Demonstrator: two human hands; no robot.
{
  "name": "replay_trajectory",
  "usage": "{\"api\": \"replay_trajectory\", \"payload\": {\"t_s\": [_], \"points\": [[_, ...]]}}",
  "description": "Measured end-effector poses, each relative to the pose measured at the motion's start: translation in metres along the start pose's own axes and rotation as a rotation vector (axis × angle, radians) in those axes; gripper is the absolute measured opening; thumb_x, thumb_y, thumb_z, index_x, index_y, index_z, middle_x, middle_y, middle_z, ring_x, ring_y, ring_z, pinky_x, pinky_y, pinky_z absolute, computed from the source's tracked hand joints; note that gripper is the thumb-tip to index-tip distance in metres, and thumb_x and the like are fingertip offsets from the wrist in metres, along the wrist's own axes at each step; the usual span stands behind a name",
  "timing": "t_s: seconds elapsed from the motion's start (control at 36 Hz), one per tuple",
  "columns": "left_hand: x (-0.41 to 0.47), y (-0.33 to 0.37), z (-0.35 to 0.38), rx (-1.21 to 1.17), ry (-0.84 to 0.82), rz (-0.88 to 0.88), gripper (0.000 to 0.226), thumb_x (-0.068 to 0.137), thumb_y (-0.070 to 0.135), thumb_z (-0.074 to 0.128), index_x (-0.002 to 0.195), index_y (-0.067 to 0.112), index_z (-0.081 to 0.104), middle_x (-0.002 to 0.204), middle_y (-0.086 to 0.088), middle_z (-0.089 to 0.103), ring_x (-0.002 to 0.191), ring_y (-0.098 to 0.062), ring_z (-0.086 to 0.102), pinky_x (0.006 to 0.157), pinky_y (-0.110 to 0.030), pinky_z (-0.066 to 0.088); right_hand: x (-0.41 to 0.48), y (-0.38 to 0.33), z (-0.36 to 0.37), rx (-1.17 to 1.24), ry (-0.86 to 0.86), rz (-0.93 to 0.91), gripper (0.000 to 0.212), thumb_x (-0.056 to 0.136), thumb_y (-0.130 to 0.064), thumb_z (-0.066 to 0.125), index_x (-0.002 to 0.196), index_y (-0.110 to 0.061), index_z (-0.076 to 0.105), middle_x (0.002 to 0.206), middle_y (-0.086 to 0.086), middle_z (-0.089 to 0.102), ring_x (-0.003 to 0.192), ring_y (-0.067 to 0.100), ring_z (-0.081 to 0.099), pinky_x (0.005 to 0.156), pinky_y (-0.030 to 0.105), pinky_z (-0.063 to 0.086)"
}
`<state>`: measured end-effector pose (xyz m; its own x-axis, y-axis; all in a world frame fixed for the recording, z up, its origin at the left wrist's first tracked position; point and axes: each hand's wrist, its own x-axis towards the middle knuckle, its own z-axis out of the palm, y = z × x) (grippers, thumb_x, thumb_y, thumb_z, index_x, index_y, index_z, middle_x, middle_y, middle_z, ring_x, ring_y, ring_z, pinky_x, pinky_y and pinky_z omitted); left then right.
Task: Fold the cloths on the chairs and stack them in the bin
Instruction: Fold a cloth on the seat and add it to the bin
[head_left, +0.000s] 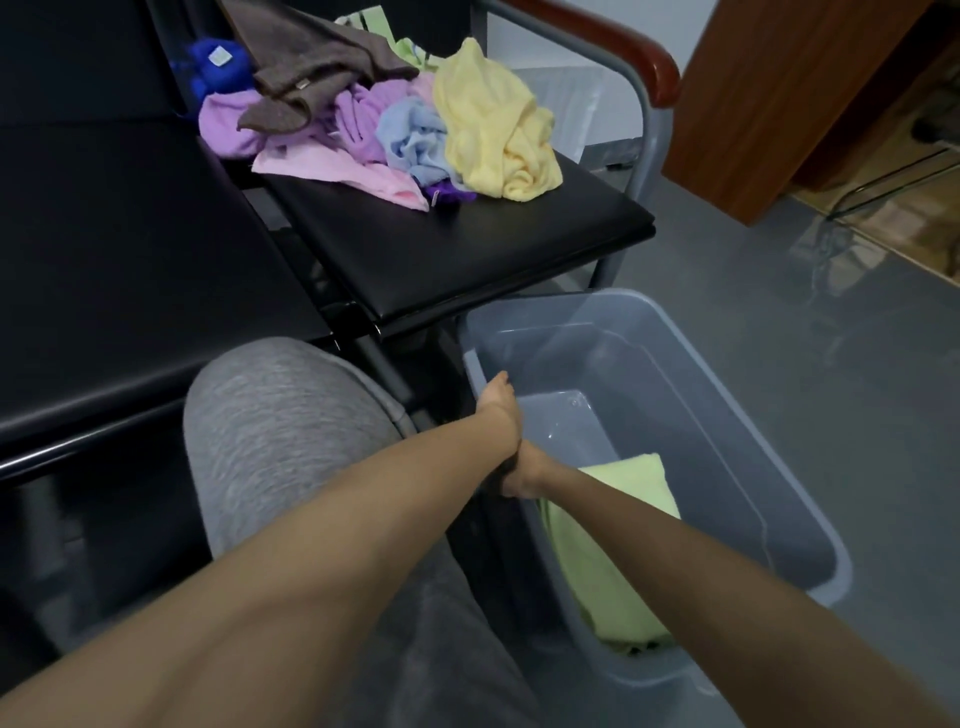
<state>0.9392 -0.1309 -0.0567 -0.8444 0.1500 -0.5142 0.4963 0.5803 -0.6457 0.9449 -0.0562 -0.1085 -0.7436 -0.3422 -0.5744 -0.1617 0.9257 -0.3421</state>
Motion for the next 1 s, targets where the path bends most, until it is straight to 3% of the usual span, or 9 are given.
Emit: {"api": "replay_trajectory", "payload": {"t_s": [0.14, 0.28, 0.39, 0.44, 0.5, 0.61, 0.69, 0.81, 1.0], "points": [[0.000, 0.010, 0.002, -0.063, 0.035, 0.132, 0.043, 0.097, 0.033, 0.046, 0.137, 0.017, 0.045, 0.139, -0.005, 0.047, 0.128, -0.023, 0.043, 0.106, -0.033, 0.028, -0.021, -0.001, -0.011, -0.223, -0.180, 0.089, 0.062, 0.081, -0.008, 0.064, 0.138, -0.006, 0.040, 0.128, 0.014, 0.053, 0.108, 0.028, 0.056, 0.088, 0.034, 0.048], [-0.008, 0.021, -0.007, 0.080, -0.086, 0.301, 0.059, 0.088, 0.066, 0.043, 0.124, 0.020, 0.055, 0.113, 0.001, 0.060, 0.096, -0.022, 0.057, 0.080, -0.032, 0.035, -0.028, -0.001, -0.019, -0.466, -0.442, 0.118, 0.050, 0.088, -0.027, 0.062, 0.133, -0.013, 0.046, 0.138, 0.008, 0.044, 0.114, 0.022, 0.048, 0.086, 0.028, 0.041], [-0.022, -0.002, -0.013, -0.207, 0.050, 0.290, 0.075, 0.082, 0.077, 0.040, 0.119, 0.014, 0.056, 0.110, -0.001, 0.059, 0.110, -0.021, 0.056, 0.086, -0.029, 0.041, -0.033, -0.003, -0.021, -0.430, -0.474, 0.202, 0.058, 0.092, -0.034, 0.057, 0.141, -0.008, 0.037, 0.146, 0.010, 0.037, 0.126, 0.024, 0.044, 0.089, 0.026, 0.040], [-0.018, -0.026, -0.006, -0.501, 0.009, 0.244, 0.076, 0.080, 0.076, 0.043, 0.113, 0.010, 0.061, 0.109, -0.003, 0.061, 0.109, -0.024, 0.058, 0.081, -0.029, 0.042, -0.031, -0.003, -0.017, -0.359, -0.433, 0.252, 0.065, 0.091, -0.039, 0.060, 0.142, -0.005, 0.037, 0.143, 0.012, 0.042, 0.126, 0.027, 0.048, 0.094, 0.028, 0.043], [-0.012, -0.043, 0.009, -0.709, -0.100, 0.166, 0.079, 0.082, 0.078, 0.036, 0.113, 0.011, 0.064, 0.116, -0.004, 0.060, 0.111, -0.026, 0.057, 0.091, -0.034, 0.044, -0.028, -0.009, -0.012, -0.201, -0.293, 0.246, 0.064, 0.090, -0.036, 0.061, 0.140, -0.002, 0.039, 0.139, 0.012, 0.047, 0.122, 0.027, 0.051, 0.091, 0.030, 0.045], [-0.002, -0.051, 0.047, -0.706, -0.121, -0.066, 0.073, 0.097, 0.061, 0.013, 0.143, 0.011, 0.038, 0.149, -0.009, 0.037, 0.139, -0.027, 0.030, 0.115, -0.043, 0.014, -0.017, -0.023, 0.013, 0.145, 0.088, 0.133, 0.048, 0.087, -0.031, 0.060, 0.128, -0.008, 0.047, 0.129, 0.011, 0.055, 0.115, 0.028, 0.055, 0.087, 0.032, 0.044], [-0.002, -0.052, 0.060, -0.682, -0.158, -0.129, 0.073, 0.098, 0.060, 0.010, 0.149, 0.011, 0.028, 0.154, -0.008, 0.029, 0.143, -0.027, 0.022, 0.116, -0.041, 0.010, -0.010, -0.023, 0.023, -0.017, 0.208, 0.135, 0.037, 0.088, -0.029, 0.051, 0.123, -0.014, 0.052, 0.124, 0.011, 0.057, 0.113, 0.031, 0.055, 0.090, 0.037, 0.045], [-0.003, -0.050, 0.063, -0.644, -0.127, -0.154, 0.068, 0.100, 0.055, 0.014, 0.145, 0.010, 0.034, 0.150, -0.008, 0.036, 0.139, -0.024, 0.030, 0.115, -0.038, 0.012, -0.007, -0.023, 0.023, -0.149, 0.281, 0.094, 0.032, 0.093, -0.026, 0.044, 0.120, -0.013, 0.055, 0.121, 0.012, 0.059, 0.111, 0.033, 0.055, 0.089, 0.037, 0.044], [-0.009, -0.051, 0.054, -0.627, -0.167, -0.101, 0.062, 0.099, 0.055, 0.025, 0.139, 0.013, 0.043, 0.141, -0.006, 0.046, 0.129, -0.026, 0.045, 0.101, -0.034, 0.036, -0.007, -0.014, 0.023, -0.275, 0.260, 0.009, 0.026, 0.092, -0.024, 0.047, 0.112, -0.012, 0.058, 0.113, 0.012, 0.063, 0.104, 0.033, 0.059, 0.081, 0.034, 0.044]]}}
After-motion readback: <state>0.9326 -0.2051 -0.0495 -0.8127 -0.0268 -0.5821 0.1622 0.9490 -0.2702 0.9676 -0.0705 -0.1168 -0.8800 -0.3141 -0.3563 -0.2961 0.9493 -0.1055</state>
